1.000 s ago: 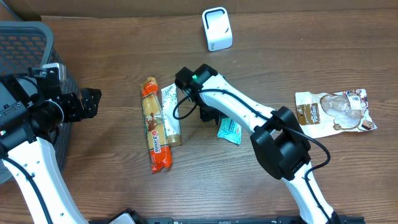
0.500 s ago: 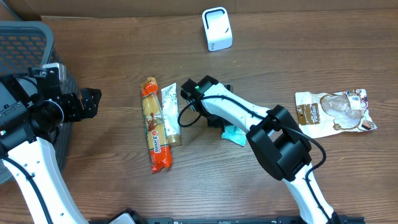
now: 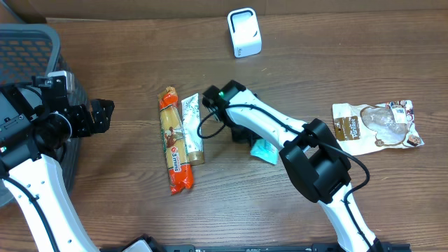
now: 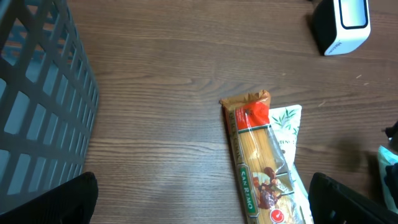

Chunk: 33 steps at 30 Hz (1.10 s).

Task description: Scan the item barcode

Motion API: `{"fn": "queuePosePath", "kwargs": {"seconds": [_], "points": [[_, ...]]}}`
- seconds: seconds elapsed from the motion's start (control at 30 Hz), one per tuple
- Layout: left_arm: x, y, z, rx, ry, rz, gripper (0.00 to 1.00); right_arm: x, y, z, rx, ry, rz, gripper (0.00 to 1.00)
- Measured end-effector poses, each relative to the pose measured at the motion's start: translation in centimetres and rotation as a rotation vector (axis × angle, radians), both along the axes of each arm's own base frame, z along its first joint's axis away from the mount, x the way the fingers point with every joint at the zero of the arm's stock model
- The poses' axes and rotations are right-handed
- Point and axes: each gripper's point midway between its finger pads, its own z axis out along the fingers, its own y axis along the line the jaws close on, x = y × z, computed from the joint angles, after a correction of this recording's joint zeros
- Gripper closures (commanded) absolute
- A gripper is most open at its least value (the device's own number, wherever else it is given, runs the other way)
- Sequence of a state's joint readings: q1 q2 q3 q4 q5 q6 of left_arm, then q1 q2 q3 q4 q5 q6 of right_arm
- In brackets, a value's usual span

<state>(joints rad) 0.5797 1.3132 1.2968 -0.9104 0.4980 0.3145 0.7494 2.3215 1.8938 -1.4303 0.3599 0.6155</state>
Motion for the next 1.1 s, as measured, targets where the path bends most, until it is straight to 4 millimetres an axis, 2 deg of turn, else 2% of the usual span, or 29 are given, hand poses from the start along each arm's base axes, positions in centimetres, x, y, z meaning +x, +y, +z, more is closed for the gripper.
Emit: {"fn": "queuePosePath", "kwargs": {"seconds": [0.13,0.23,0.3,0.4,0.5,0.53,0.57,0.7,0.9,0.93,1.03,1.1], "points": [[0.0,0.0,0.0,0.0,0.0,0.0,0.0,0.6,3.7,2.3,0.207,0.018,0.066,0.96],[0.0,0.0,0.0,0.0,0.0,0.0,0.0,0.7,6.5,5.4,0.418,0.029,0.137,0.96],[0.0,0.0,0.0,0.0,0.0,0.0,0.01,0.6,8.1,8.2,0.579,0.039,0.196,0.96],[0.0,0.0,0.0,0.0,0.0,0.0,0.0,0.5,9.4,11.8,0.796,0.075,0.284,0.96],[0.0,0.0,0.0,0.0,0.0,0.0,0.01,0.8,10.5,13.2,0.981,0.106,0.36,0.96],[0.0,0.0,0.0,0.0,0.0,0.0,0.0,1.0,10.7,12.8,1.074,0.131,0.386,0.96],[0.0,0.0,0.0,0.0,0.0,0.0,0.0,0.9,10.7,12.7,1.083,0.138,0.388,0.96],[0.0,0.0,0.0,0.001,-0.001,0.0,0.0,0.6,9.7,9.4,1.216,0.199,0.37,0.96],[0.0,0.0,0.0,0.0,0.0,0.0,0.0,0.1,6.0,3.1,1.284,0.224,0.246,0.96],[0.0,0.0,0.0,0.0,0.0,0.0,0.01,-0.1,5.3,2.3,1.282,0.229,0.216,0.91],[0.0,0.0,0.0,0.0,0.0,0.0,0.01,-0.1,3.6,0.7,1.237,0.229,0.149,0.67],[0.0,0.0,0.0,0.0,0.0,0.0,0.01,0.2,2.4,-0.1,1.189,0.221,0.111,0.63]]}}
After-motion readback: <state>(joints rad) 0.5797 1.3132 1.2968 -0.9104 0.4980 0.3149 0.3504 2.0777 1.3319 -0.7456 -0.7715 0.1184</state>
